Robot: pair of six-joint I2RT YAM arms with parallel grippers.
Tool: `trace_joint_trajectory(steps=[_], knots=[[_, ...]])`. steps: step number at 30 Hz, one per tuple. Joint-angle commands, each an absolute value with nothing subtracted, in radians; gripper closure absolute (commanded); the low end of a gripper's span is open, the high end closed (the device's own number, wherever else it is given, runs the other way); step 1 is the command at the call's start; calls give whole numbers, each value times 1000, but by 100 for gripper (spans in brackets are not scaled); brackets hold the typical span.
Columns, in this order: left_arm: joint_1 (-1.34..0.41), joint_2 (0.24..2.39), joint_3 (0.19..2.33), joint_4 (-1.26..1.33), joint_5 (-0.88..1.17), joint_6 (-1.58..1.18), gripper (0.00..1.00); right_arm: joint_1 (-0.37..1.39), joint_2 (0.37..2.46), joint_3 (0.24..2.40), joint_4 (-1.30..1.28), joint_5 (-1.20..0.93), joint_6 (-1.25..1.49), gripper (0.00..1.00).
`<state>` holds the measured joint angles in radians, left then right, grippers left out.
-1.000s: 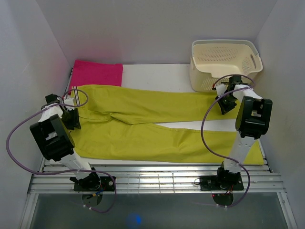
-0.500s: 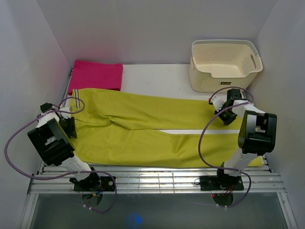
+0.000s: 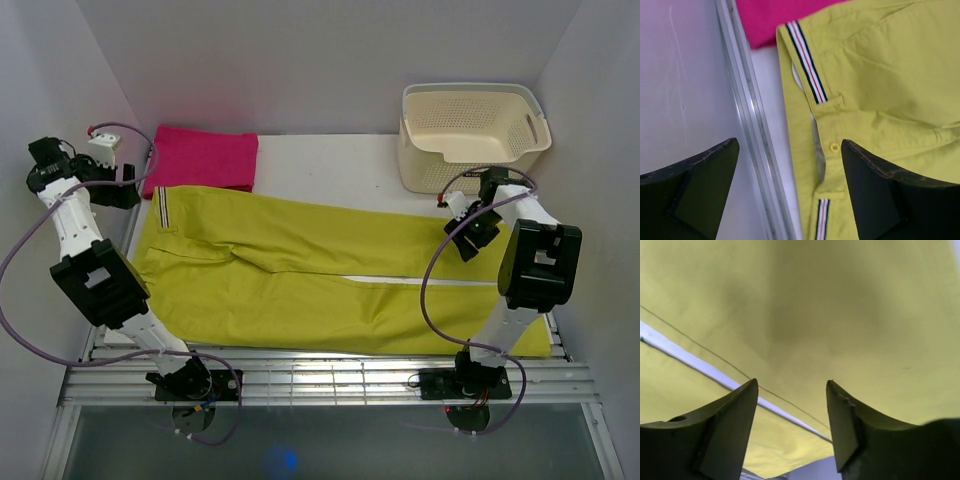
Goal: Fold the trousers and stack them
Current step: Flatten the trousers out, then fold the trousers
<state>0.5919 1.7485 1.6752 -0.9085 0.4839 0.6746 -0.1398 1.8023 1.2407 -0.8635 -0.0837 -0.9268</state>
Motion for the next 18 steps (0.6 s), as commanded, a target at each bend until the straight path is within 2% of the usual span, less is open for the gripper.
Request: trace_joint_trajectory(steps=[1, 4, 5, 7, 8, 13, 18], knots=[[565, 1914, 1794, -975, 658, 819, 7, -140, 1821, 1393, -950, -129, -939, 36], [552, 2009, 1929, -1009, 765, 935, 9, -141, 1848, 1460, -954, -89, -975, 27], [549, 2069, 1965, -1018, 791, 949, 10, -141, 1855, 1468, -951, -80, -986, 18], [538, 2126, 2067, -1026, 862, 983, 9, -144, 1868, 1492, -948, -61, -1011, 14], [534, 2178, 2098, -1031, 873, 1002, 9, -146, 1873, 1499, -946, -60, -1014, 2], [508, 2316, 2287, -994, 922, 1009, 8, -153, 1891, 1508, -948, -40, -1022, 4], [482, 2372, 2287, -982, 934, 1058, 9, -173, 1901, 1517, -937, -17, -1040, 5]])
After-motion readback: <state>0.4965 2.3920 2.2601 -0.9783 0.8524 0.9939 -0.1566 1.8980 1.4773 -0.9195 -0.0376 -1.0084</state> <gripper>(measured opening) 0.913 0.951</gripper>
